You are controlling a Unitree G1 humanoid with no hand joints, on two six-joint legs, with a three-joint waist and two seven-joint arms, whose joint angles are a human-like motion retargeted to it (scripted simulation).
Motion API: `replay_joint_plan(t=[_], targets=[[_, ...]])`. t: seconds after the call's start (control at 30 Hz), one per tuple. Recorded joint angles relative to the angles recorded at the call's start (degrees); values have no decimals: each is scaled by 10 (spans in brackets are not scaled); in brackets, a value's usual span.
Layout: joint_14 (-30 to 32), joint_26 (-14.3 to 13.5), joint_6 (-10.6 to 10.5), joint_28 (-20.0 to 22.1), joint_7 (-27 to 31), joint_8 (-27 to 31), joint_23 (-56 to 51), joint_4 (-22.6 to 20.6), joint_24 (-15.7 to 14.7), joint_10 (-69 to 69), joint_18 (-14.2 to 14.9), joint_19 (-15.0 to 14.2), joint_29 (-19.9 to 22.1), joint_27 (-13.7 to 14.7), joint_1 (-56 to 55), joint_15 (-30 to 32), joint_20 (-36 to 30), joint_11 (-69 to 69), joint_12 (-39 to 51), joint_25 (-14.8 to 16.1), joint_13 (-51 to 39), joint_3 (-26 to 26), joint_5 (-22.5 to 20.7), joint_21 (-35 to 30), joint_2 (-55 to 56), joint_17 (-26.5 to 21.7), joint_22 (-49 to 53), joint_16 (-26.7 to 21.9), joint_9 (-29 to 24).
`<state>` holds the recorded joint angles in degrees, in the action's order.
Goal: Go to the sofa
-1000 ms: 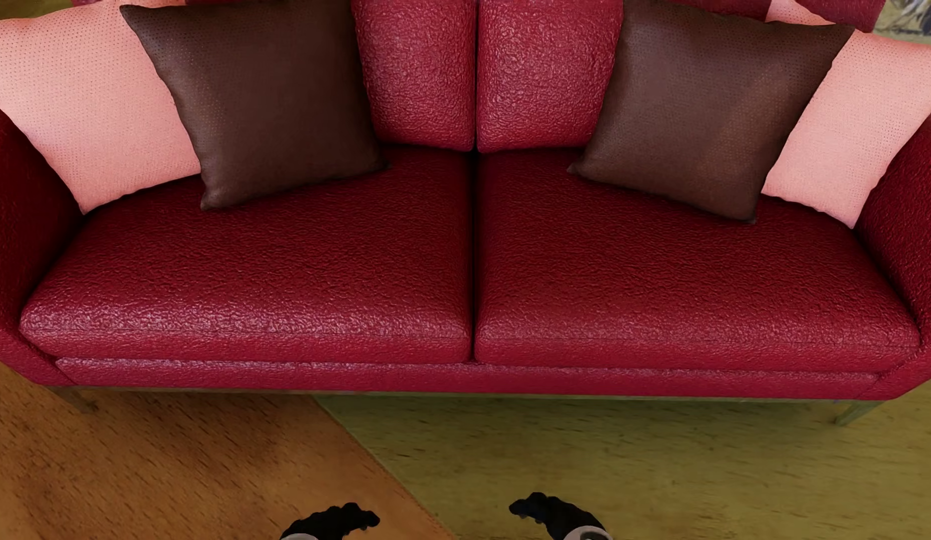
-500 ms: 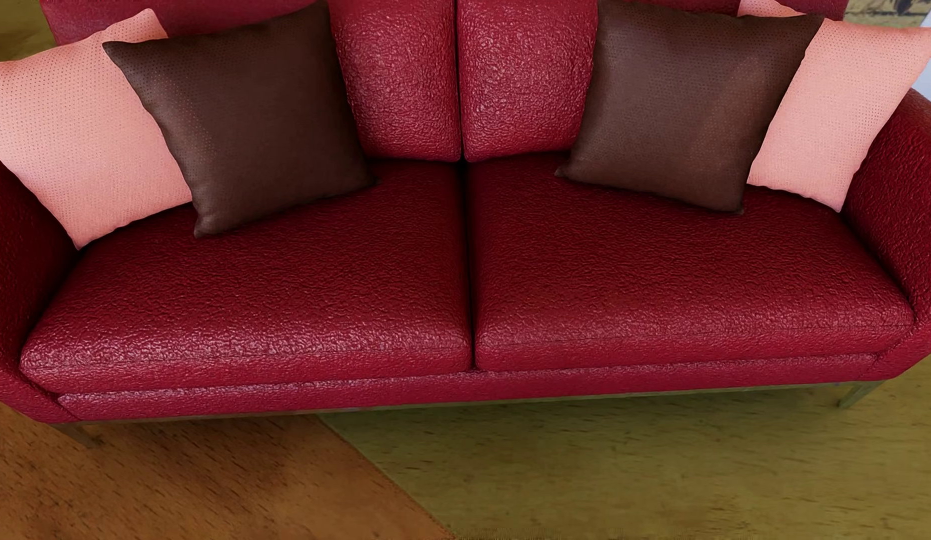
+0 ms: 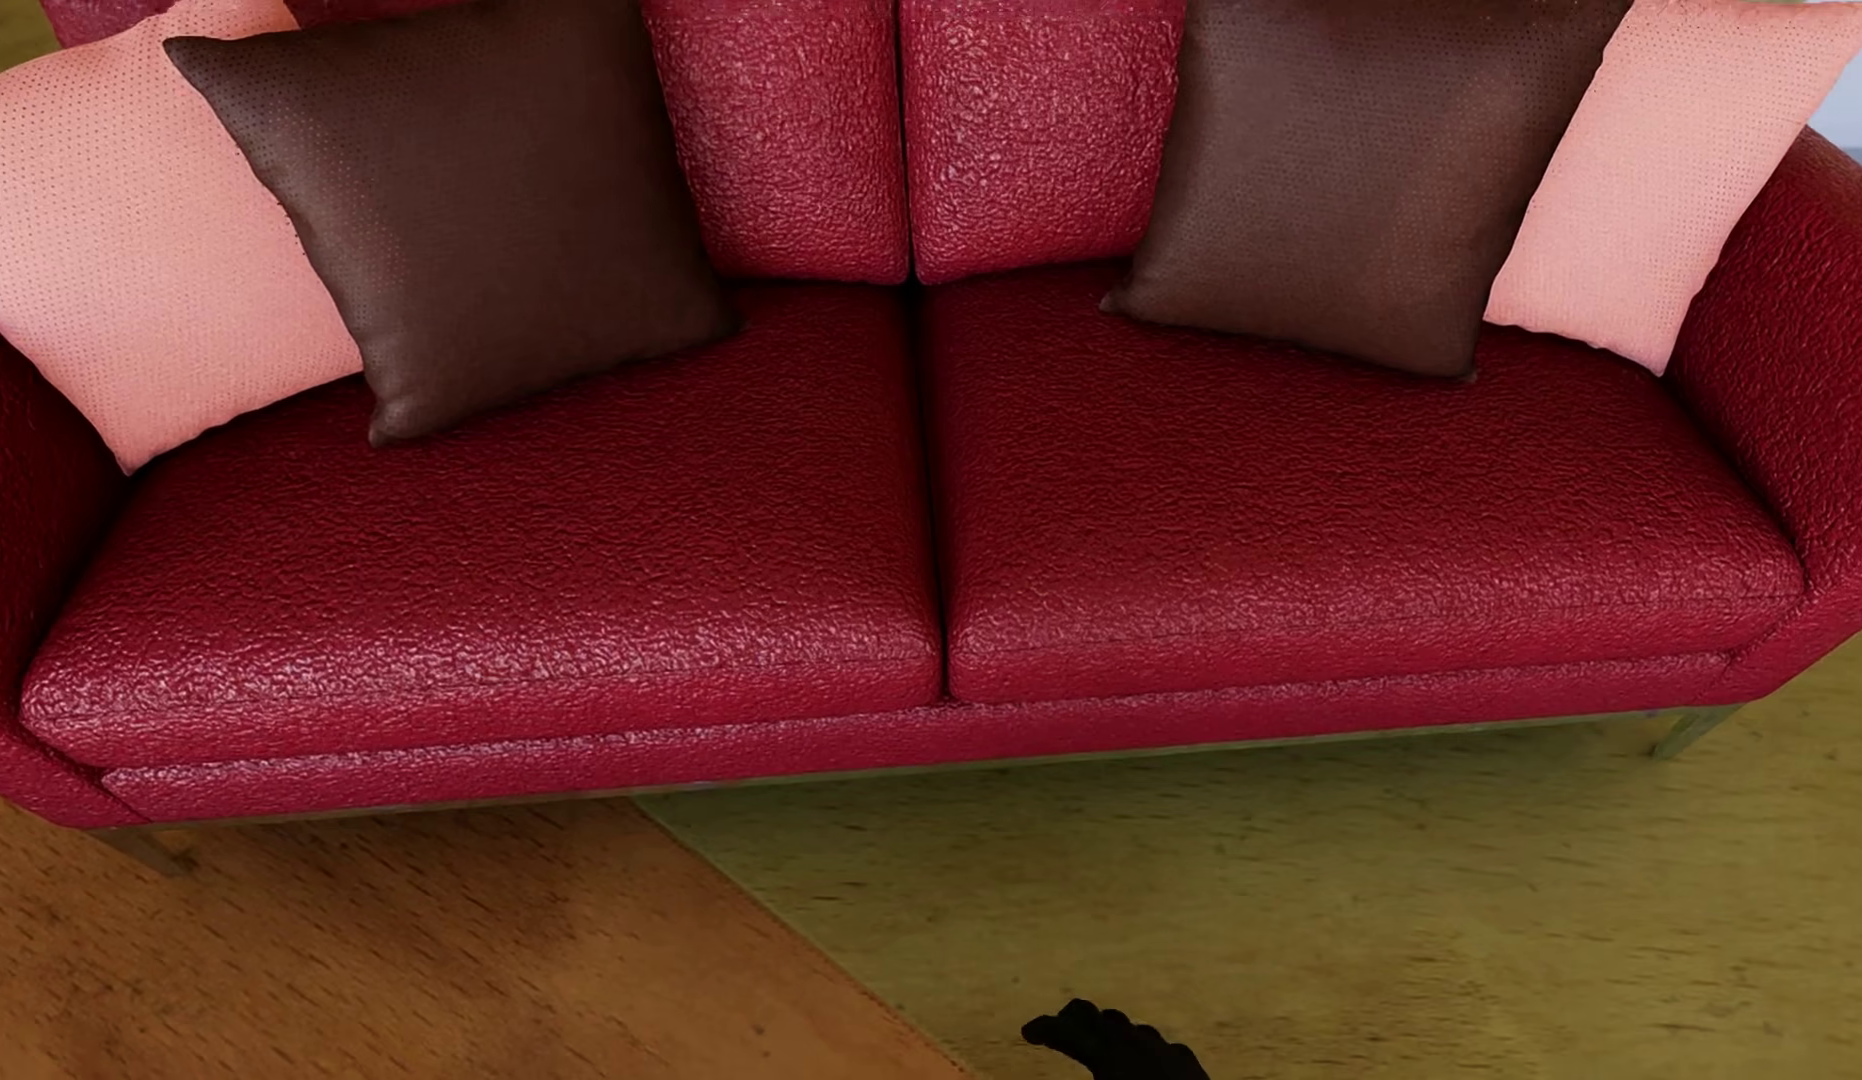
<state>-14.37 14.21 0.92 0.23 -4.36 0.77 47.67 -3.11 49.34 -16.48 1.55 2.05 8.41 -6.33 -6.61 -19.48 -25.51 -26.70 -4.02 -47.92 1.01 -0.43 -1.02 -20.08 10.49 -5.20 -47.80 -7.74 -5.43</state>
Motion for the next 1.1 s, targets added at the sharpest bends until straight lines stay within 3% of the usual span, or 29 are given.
replay_joint_plan(t=[0.07, 0.13, 0.2, 0.43, 0.53, 0.67, 0.8, 0.93, 1.1], targets=[[2, -8, -3, -34, 7, 0, 9, 5, -15, 9, -7, 3, -29, 26, 15, 25, 0, 72, -4, 3, 2, 2, -8, -30, -45, -2, 1, -5, 3], [1, -19, -10, -50, 8, -1, 38, 17, -27, 10, -10, -8, -54, 38, 25, 49, 4, 126, -15, -13, -9, 4, -19, -73, -81, -11, 7, -12, 7], [0, -24, -15, -44, 10, -4, 53, 26, -15, 14, -8, -10, -63, 44, 34, 65, -13, 161, -17, -22, -15, 6, -26, -97, -104, -22, 17, -23, 12], [-2, 13, -17, 4, 16, -9, 78, 32, -17, 14, -9, 3, -48, 19, 41, 71, -32, 173, -1, -2, -5, 4, -33, -86, -119, -51, -28, -2, 21], [-3, 13, -17, 18, 14, -7, 87, 33, -20, 14, -8, 7, -46, 15, 41, 73, -42, 177, -2, 1, -3, 4, -35, -84, -120, -62, -25, -4, 25], [-5, 4, -18, 1, 13, -5, 86, 33, -24, 13, -7, 9, -41, 14, 40, 71, -61, 175, 9, 8, -1, 4, -34, -79, -118, -65, -34, -14, 27], [-7, 14, -19, -2, 12, -4, 82, 32, -22, 9, -6, 10, -45, 16, 39, 69, -57, 173, 29, 10, -5, 3, -34, -83, -117, -53, -40, -13, 27], [-4, -2, -21, 8, 10, -2, 70, 30, -22, 12, -13, 10, -41, 19, 38, 68, -52, 173, 44, 14, -12, 2, -32, -83, -115, -36, -29, -14, 30], [-3, -1, -22, 16, 8, 0, 57, 29, -27, 14, -17, 9, -36, 16, 39, 66, -32, 172, 49, 20, -20, 2, -31, -73, -115, -21, -19, 0, 33]])
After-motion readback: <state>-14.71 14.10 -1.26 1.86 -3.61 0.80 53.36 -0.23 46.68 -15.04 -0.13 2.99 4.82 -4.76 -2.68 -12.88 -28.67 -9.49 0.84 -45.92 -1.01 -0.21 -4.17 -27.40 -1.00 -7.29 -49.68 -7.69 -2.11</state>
